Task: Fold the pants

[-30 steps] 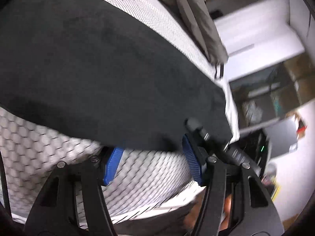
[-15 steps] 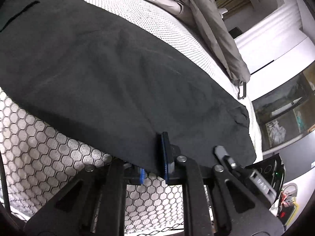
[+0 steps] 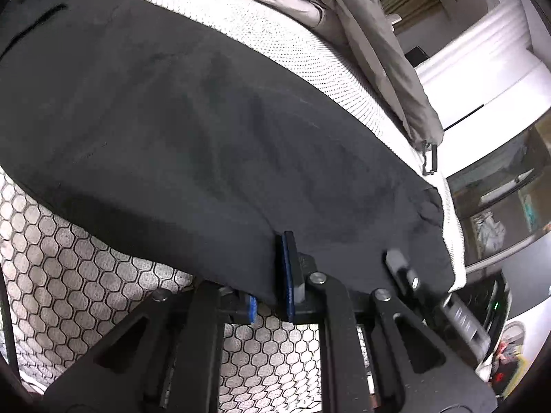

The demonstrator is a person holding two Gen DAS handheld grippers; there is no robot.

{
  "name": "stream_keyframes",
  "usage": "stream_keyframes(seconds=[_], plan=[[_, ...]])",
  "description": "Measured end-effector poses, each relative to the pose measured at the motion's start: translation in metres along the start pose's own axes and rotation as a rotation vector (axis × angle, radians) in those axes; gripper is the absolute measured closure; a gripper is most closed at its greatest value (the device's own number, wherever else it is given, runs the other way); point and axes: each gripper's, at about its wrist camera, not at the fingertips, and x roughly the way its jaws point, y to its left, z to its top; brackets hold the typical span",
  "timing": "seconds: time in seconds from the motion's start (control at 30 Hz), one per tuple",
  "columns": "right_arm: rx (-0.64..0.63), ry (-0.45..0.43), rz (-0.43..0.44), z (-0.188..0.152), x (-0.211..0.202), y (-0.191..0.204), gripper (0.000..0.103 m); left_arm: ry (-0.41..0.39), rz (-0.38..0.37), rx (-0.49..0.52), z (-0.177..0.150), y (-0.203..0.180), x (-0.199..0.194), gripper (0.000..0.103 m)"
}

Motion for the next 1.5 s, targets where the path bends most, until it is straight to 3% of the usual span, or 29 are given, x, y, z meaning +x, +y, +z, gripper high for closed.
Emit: stream_keyframes(seconds=[0.2, 0.4, 0.43, 0.53, 0.6, 0.67, 0.73, 0.9, 0.97, 1.1, 1.17, 1.27, 1.3, 1.37, 1.5], plan=[[-0.021, 0.037, -0.007, 0.001, -0.03, -0.013, 0.094, 0.018, -0.008, 0.024, 0.003, -0.001, 0.002, 0.093], [0.012, -0.059, -0.042, 0.022, -0.076, -0.033, 0.071, 0.048, -0.015, 0.051, 0.008, 0.001, 0.002, 0.093], [0.033, -0.076, -0.042, 0.03, -0.08, -0.038, 0.063, 0.049, -0.014, 0.061, 0.009, 0.0, 0.003, 0.093], [0.126, -0.099, -0.026, 0.049, -0.081, -0.054, 0.062, 0.053, 0.0, 0.084, 0.011, 0.0, 0.005, 0.093], [0.153, -0.09, -0.025, 0.057, -0.074, -0.058, 0.063, 0.048, 0.01, 0.101, 0.012, -0.002, 0.006, 0.093], [0.122, -0.105, -0.07, 0.065, -0.065, -0.053, 0.087, 0.035, 0.007, 0.105, 0.011, -0.001, 0.005, 0.093], [0.115, -0.108, -0.096, 0.069, -0.068, -0.058, 0.098, 0.028, -0.01, 0.099, 0.01, 0.002, 0.004, 0.093], [-0.03, -0.047, -0.178, 0.077, -0.08, -0.059, 0.096, 0.032, -0.037, 0.096, 0.009, 0.009, 0.0, 0.093], [-0.054, -0.022, -0.168, 0.083, -0.09, -0.062, 0.088, 0.027, -0.034, 0.105, 0.008, 0.009, -0.003, 0.092], [-0.023, -0.127, -0.201, 0.104, -0.115, -0.074, 0.072, 0.02, -0.02, 0.104, 0.006, 0.01, -0.009, 0.092], [0.077, -0.197, -0.177, 0.122, -0.122, -0.09, 0.067, 0.029, -0.015, 0.086, 0.007, 0.011, -0.01, 0.092], [0.161, -0.186, -0.161, 0.146, -0.107, -0.109, 0.074, 0.028, -0.018, 0.069, 0.007, 0.014, -0.009, 0.092], [0.137, -0.18, -0.175, 0.148, -0.104, -0.108, 0.088, 0.025, -0.019, 0.068, 0.006, 0.014, -0.01, 0.092], [0.081, -0.186, -0.176, 0.151, -0.11, -0.106, 0.098, 0.017, -0.025, 0.074, 0.005, 0.015, -0.011, 0.092], [0.114, -0.192, -0.152, 0.16, -0.13, -0.119, 0.098, 0.002, -0.045, 0.101, 0.001, 0.024, -0.015, 0.09]])
